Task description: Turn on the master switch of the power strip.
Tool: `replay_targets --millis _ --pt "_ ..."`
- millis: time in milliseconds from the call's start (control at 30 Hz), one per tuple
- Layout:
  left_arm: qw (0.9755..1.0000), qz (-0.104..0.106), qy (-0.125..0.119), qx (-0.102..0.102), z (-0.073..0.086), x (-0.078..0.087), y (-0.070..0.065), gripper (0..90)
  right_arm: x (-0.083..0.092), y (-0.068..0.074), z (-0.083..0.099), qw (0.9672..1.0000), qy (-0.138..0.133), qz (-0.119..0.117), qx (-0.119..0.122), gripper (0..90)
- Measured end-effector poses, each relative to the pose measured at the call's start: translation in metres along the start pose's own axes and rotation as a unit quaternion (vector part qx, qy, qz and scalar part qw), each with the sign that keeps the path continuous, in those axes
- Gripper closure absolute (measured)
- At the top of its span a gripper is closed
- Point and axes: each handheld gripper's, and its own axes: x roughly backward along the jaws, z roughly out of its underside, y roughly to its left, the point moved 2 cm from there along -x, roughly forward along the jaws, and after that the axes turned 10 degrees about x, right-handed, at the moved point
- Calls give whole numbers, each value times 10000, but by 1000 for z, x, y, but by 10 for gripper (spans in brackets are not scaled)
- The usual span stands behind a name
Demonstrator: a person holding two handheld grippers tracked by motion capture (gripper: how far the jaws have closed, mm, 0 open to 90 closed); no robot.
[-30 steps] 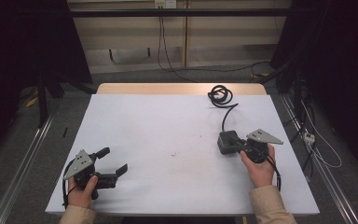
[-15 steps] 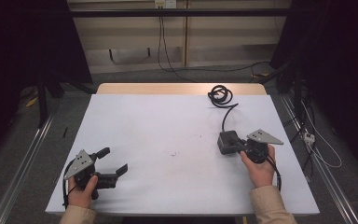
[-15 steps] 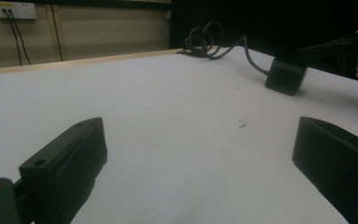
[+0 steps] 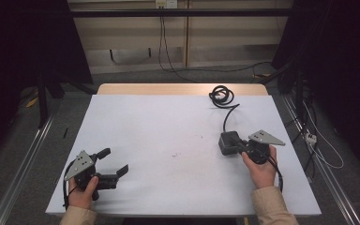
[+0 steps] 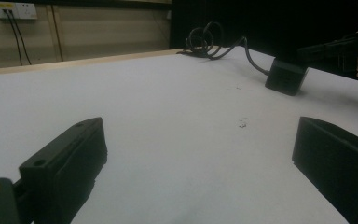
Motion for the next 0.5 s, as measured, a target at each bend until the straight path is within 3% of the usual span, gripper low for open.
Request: replay_targets --millis 500 --pt "10000 -14 -9 -9 0 0 0 27 0 0 0 10000 0 4 -4 900"
